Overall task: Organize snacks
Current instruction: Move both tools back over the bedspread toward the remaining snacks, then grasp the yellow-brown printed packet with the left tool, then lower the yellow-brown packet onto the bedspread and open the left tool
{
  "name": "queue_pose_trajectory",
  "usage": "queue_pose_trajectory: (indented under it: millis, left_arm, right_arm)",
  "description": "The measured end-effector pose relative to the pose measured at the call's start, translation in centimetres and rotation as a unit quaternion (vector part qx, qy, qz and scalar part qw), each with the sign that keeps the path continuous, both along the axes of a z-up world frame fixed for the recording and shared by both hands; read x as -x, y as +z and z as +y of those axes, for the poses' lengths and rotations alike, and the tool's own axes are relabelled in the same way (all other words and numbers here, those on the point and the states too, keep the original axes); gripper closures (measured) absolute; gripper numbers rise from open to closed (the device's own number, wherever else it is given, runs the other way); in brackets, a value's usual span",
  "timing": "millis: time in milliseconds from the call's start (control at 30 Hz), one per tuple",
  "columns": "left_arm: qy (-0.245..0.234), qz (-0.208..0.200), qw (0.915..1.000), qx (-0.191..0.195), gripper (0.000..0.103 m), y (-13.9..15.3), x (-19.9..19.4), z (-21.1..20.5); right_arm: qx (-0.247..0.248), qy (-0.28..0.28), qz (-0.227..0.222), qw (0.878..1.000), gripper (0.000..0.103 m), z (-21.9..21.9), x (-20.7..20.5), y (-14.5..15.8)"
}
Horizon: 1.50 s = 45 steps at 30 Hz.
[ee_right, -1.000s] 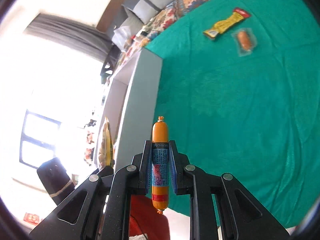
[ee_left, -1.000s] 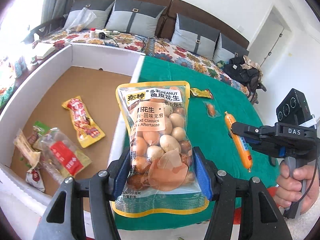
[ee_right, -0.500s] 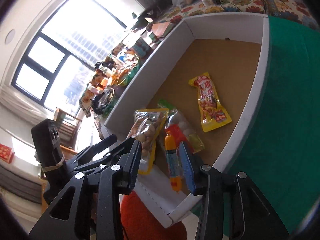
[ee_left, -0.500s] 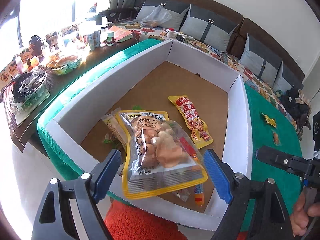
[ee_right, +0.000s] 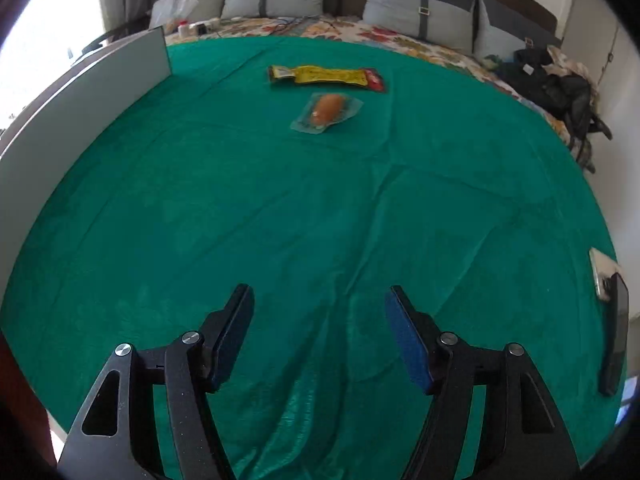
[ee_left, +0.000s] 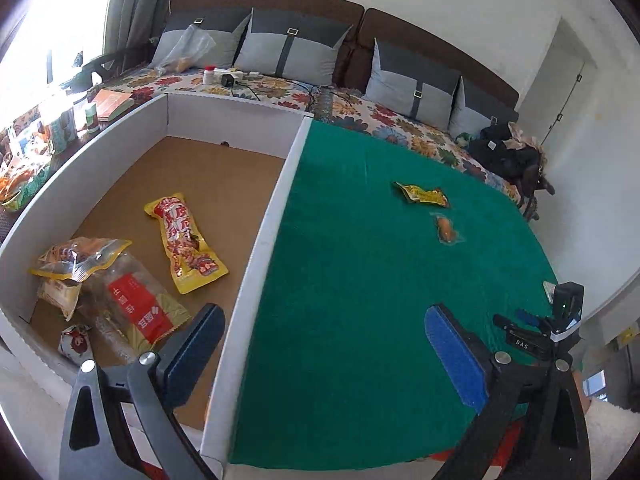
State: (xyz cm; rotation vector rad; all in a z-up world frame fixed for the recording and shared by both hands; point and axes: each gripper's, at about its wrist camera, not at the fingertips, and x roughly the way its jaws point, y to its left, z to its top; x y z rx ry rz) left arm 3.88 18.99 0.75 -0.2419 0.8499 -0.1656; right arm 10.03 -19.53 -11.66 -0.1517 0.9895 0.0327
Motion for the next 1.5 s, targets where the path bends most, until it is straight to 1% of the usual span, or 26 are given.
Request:
queue_pose_trajectory:
  millis: [100,167,200,267,333,400,467,567,667,733,833,867,900,967,1033,1067,1100,1167,1200,1233,1300,1367,1400,1433,1467,1500]
  left_arm:
    - [-0.068,0.029,0.997,-0.022,0.003,-1.2,-2.1,-5.7]
    - [-0.112,0.041,0.992,-0.041,0.003,-2.1,-3.4,-9.0]
    - [-0.13,0.046,0.9887,-0.058,0.003,-2.5,-4.2,-10.5]
    - [-0.162,0.052,0.9796,-0.106,0.003,-3.1,-6.0,-13.3]
    - [-0.177,0.055,0.9713,-0.149,0.003,-3.6,-8.2,-15.4]
    - [-0.188,0.058,0.9647,-0.175,0.003,-4.0,-11.1,-17.0]
    - [-0.199,0.057,0.9591,-0.194,0.003,-4.1,-14.5,-18.5]
    - [-0.205,0.053,0.952,-0.221,0.003,-4.1,-20.4,-20.8]
    - [-0.216,0.047,0.946,-0.237,0.003,-4.4,-26.2,-23.3]
    - [-0.239,0.051,0.9373,-0.248,0.003,-5.0,-29.6,-25.6]
    - [-0.271,0.063,0.9205,-0.275,0.003,-6.6,-33.9,-28.8]
    - [-0.272,0.065,0.9169,-0.284,0.003,-7.2,-35.2,-29.6]
    - [-0.269,0.067,0.9154,-0.292,0.003,-7.9,-36.4,-30.2]
    - [-0.255,0.078,0.9185,-0.292,0.003,-9.3,-38.6,-30.8]
    - [-0.247,0.094,0.9241,-0.276,0.003,-10.7,-40.2,-30.8]
    - [-0.247,0.102,0.9248,-0.271,0.003,-11.4,-40.8,-30.9]
    - [-0.252,0.109,0.9237,-0.267,0.001,-12.1,-41.3,-31.0]
    - [-0.256,0.102,0.9281,-0.25,0.0,-12.5,-42.0,-30.9]
    - [-0.254,0.104,0.9305,-0.242,0.0,-12.6,-42.5,-30.6]
    - [-0.247,0.112,0.9343,-0.232,0.0,-12.8,-43.1,-30.2]
    - [-0.212,0.132,0.947,-0.202,0.0,-13.0,-44.1,-28.7]
    - [-0.172,0.16,0.9586,-0.16,0.0,-13.4,-44.5,-26.8]
    - [-0.156,0.151,0.9642,-0.152,0.009,-13.1,-44.2,-26.1]
    - [-0.144,0.144,0.9669,-0.153,0.015,-12.8,-43.8,-25.6]
    - [-0.133,0.14,0.9687,-0.156,0.027,-12.6,-43.2,-25.0]
    - [-0.119,0.138,0.9712,-0.153,0.042,-12.4,-42.6,-24.2]
  right_arm:
    - [-0.007,-0.046,-0.02,0.999,0.032,-4.3,0.8,-0.1]
    - [-0.024,-0.063,-0.027,0.997,0.032,-5.4,1.1,-0.4]
    - [-0.042,-0.065,-0.041,0.996,0.031,-5.6,1.4,-0.2]
    - [-0.055,-0.07,-0.051,0.995,0.031,-5.7,1.3,-0.1]
    - [-0.053,-0.065,-0.047,0.995,0.028,-5.2,0.8,-0.2]
    - [-0.047,-0.058,-0.042,0.996,0.024,-4.8,0.5,-0.4]
    - [-0.043,-0.051,-0.039,0.997,0.02,-4.9,1.1,-0.6]
    - [-0.047,-0.046,-0.036,0.997,0.017,-5.0,1.0,-0.7]
    - [-0.046,-0.043,-0.036,0.997,0.016,-5.1,1.3,-1.0]
    - [-0.047,-0.041,-0.034,0.997,0.015,-5.1,1.3,-1.0]
    - [-0.047,-0.037,-0.032,0.998,0.013,-5.0,1.2,-1.1]
    - [-0.048,-0.036,-0.032,0.998,0.013,-5.0,1.2,-1.1]
    - [-0.048,-0.035,-0.032,0.998,0.013,-5.0,1.2,-1.1]
    - [-0.048,-0.033,-0.032,0.998,0.013,-5.0,1.1,-1.1]
    - [-0.048,-0.03,-0.031,0.998,0.013,-5.0,1.0,-1.1]
    - [-0.049,-0.029,-0.031,0.998,0.013,-5.1,1.0,-1.1]
    - [-0.049,-0.028,-0.031,0.998,0.013,-5.0,0.9,-1.1]
    - [-0.049,-0.026,-0.031,0.998,0.013,-5.1,0.9,-1.1]
    - [-0.049,-0.025,-0.031,0.998,0.013,-5.1,0.9,-1.1]
    - [-0.049,-0.025,-0.031,0.998,0.013,-5.1,0.9,-1.1]
    - [-0.049,-0.024,-0.031,0.998,0.013,-5.0,0.9,-1.1]
    - [-0.049,-0.022,-0.031,0.998,0.013,-5.0,0.8,-1.1]
    - [-0.049,-0.022,-0.031,0.998,0.013,-5.0,0.7,-1.1]
    - [-0.049,-0.022,-0.031,0.998,0.013,-5.0,0.7,-1.1]
    - [-0.049,-0.022,-0.031,0.998,0.013,-5.0,0.7,-1.1]
    - [-0.049,-0.022,-0.031,0.998,0.013,-5.0,0.7,-1.1]
